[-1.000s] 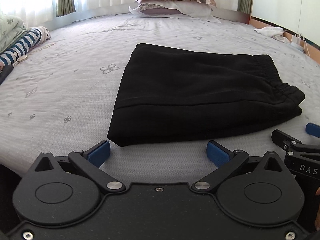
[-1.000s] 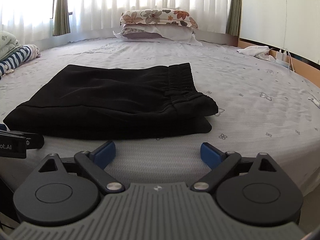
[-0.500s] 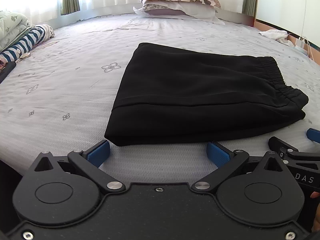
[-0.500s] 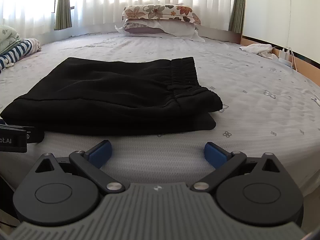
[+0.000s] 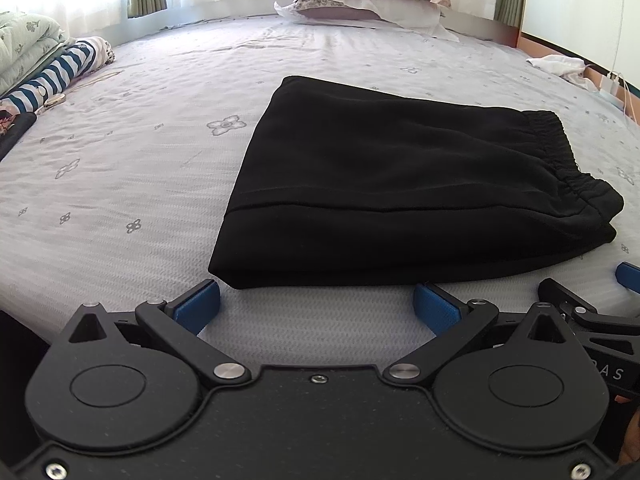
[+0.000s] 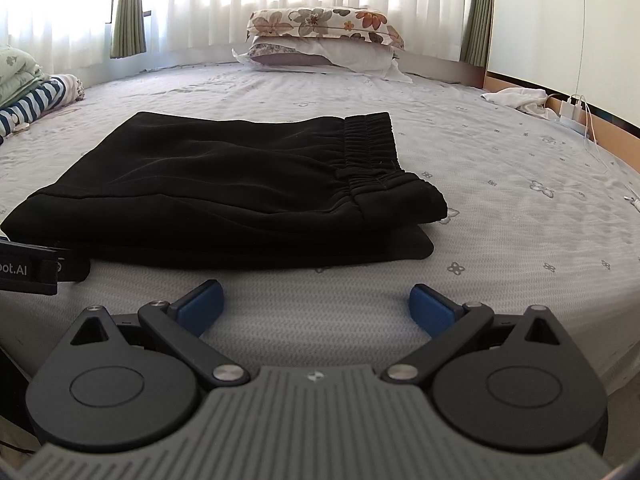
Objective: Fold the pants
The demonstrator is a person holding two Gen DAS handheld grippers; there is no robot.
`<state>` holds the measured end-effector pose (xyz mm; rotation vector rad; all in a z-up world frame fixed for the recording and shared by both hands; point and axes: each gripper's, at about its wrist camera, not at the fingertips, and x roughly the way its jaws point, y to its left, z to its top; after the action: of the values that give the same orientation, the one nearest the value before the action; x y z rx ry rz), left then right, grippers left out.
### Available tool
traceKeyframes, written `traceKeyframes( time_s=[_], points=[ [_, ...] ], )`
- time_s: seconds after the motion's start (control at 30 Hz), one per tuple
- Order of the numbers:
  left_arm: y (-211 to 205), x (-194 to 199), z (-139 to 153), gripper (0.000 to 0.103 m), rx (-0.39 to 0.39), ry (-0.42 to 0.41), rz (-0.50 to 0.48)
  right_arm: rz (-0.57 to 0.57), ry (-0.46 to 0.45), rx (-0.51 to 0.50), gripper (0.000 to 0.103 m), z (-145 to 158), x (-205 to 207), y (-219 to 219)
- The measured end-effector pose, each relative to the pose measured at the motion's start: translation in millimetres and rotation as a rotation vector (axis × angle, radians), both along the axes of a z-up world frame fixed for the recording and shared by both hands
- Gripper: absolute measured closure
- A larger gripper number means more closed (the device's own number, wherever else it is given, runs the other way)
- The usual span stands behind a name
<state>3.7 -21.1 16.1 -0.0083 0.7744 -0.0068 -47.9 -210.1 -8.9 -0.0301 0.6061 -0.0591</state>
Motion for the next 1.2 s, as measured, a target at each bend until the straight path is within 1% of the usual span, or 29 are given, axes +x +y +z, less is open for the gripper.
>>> traceKeyframes(
  time_s=[1.2],
  points=[
    [-0.2, 0.3, -1.6, 0.0, 0.002, 0.001, 0.0, 0.005, 0.009, -0.005, 0.0, -0.6, 0.7, -1.2]
  ],
)
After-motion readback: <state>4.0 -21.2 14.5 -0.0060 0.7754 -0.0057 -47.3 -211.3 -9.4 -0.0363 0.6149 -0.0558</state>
